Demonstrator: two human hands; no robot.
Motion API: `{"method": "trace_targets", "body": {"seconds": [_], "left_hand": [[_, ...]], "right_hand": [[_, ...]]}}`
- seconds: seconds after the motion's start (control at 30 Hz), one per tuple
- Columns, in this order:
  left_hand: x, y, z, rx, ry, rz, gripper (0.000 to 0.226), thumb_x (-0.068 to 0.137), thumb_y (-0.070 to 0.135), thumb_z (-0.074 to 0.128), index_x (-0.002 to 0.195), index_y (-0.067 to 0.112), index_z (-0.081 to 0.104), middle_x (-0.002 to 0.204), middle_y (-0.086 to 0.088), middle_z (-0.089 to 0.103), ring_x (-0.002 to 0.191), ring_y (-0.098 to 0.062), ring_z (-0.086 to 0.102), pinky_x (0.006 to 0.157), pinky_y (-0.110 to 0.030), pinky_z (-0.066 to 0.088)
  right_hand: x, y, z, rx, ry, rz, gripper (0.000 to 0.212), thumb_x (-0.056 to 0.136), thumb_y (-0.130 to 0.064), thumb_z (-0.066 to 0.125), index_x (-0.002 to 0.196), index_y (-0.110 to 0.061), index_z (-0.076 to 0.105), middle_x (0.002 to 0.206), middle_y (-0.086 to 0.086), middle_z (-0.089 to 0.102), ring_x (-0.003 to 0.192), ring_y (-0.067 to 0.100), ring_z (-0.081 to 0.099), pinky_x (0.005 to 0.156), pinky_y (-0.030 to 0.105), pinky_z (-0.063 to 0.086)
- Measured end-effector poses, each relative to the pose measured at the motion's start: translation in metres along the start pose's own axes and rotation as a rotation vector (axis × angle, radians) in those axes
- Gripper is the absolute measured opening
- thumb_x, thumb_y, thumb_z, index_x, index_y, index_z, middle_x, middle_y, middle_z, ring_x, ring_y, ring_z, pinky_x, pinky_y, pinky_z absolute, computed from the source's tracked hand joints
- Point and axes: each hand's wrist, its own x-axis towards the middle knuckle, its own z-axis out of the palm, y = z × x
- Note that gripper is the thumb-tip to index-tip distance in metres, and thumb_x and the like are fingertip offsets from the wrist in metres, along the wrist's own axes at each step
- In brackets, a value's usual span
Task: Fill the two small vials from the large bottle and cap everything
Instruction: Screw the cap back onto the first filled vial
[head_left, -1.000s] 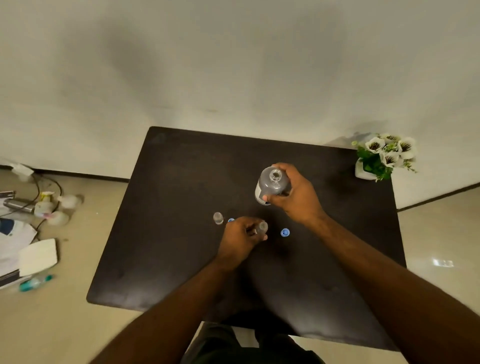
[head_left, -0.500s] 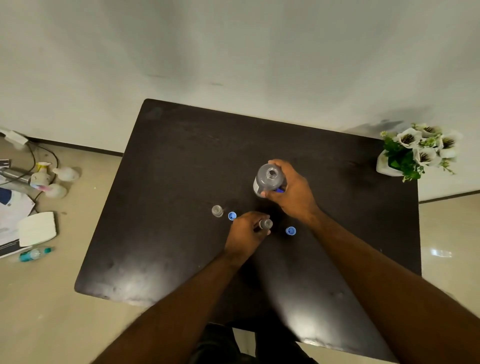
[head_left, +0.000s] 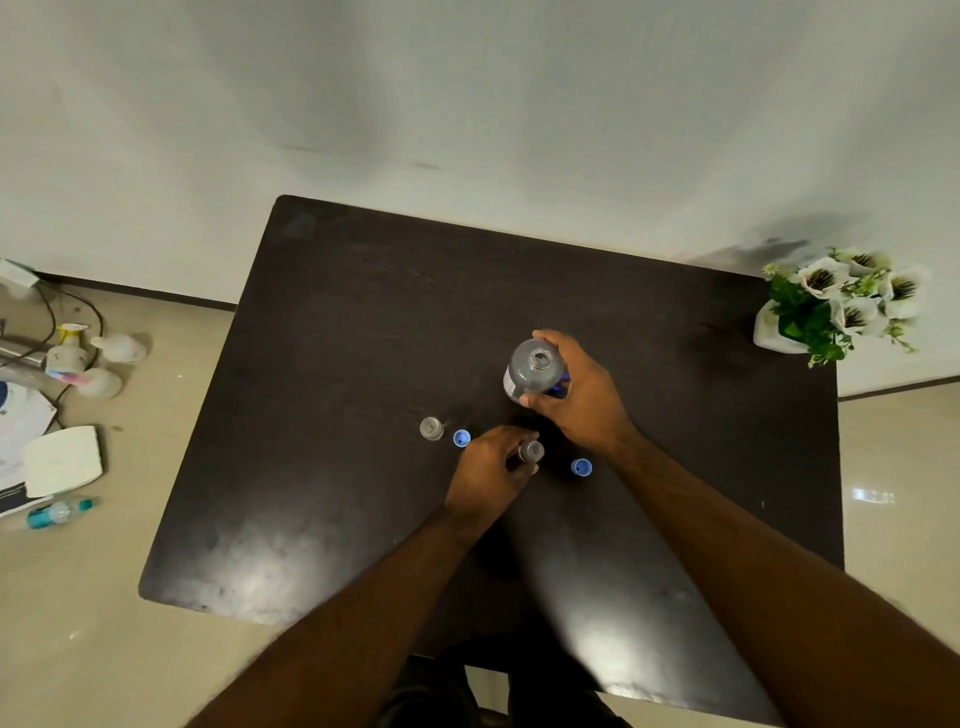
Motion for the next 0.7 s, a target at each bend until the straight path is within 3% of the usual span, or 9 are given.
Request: {"method": "trace_targets", "body": {"seconds": [0.1,0.27,0.37,0.43,0.53,0.7], "left_hand": [[0.0,0.001,-0.002,0.023,-0.014,0.016,0.048,0.083,0.006,0.08,0.129,0.013,0.069,0.127,-0.002,0.071,0.119,-0.013,0.066,0.104,-0.028,0.053],[-0.011,-0.001,-0.011,0.019,-0.027,-0.034,0.058,0.083,0.012,0.082,0.137,0.019,0.062,0.135,0.002,0.067,0.123,-0.011,0.063,0.104,-0.02,0.049],[-0.026,-0.012,-0.024,-0.041,-0.013,-0.07,0.06,0.081,0.017,0.085,0.137,0.026,0.063,0.135,0.008,0.066,0.12,-0.01,0.064,0.104,-0.023,0.052],[-0.037,-0.02,-0.035,-0.045,0.009,-0.079,0.058,0.081,0.021,0.086,0.134,0.028,0.065,0.133,0.01,0.066,0.117,-0.009,0.066,0.103,-0.025,0.054],[-0.052,-0.031,-0.053,-0.044,0.07,-0.087,0.047,0.08,0.022,0.087,0.124,0.029,0.071,0.119,0.018,0.07,0.107,0.0,0.068,0.097,-0.024,0.057],[-0.059,-0.048,-0.085,-0.029,0.173,-0.162,0.032,0.078,0.026,0.089,0.099,0.041,0.071,0.096,0.023,0.071,0.091,0.006,0.069,0.081,-0.019,0.06]], "right_hand": [[-0.002,-0.001,0.001,0.001,0.004,0.009,0.087,0.075,-0.014,0.086,0.148,-0.027,0.041,0.141,-0.012,0.053,0.125,0.0,0.047,0.101,0.009,0.038],[-0.016,-0.002,0.0,-0.003,0.028,0.114,0.103,0.076,-0.013,0.086,0.158,-0.025,0.025,0.154,-0.002,0.045,0.139,0.012,0.043,0.116,0.032,0.036],[-0.037,0.0,-0.001,-0.039,0.105,0.183,0.097,0.077,-0.018,0.085,0.156,-0.025,0.03,0.153,-0.002,0.048,0.141,0.017,0.044,0.117,0.044,0.038],[-0.055,0.001,-0.001,-0.09,0.191,0.192,0.08,0.08,-0.025,0.083,0.149,-0.024,0.043,0.148,-0.002,0.053,0.138,0.017,0.047,0.114,0.043,0.041],[-0.083,-0.006,0.002,-0.242,0.322,0.113,0.054,0.082,-0.032,0.08,0.131,-0.024,0.061,0.132,-0.002,0.062,0.127,0.018,0.052,0.105,0.03,0.04],[-0.113,-0.039,0.033,-0.339,0.357,-0.111,0.033,0.084,-0.027,0.079,0.115,-0.019,0.071,0.115,-0.003,0.07,0.11,0.017,0.057,0.096,0.019,0.035]]}}
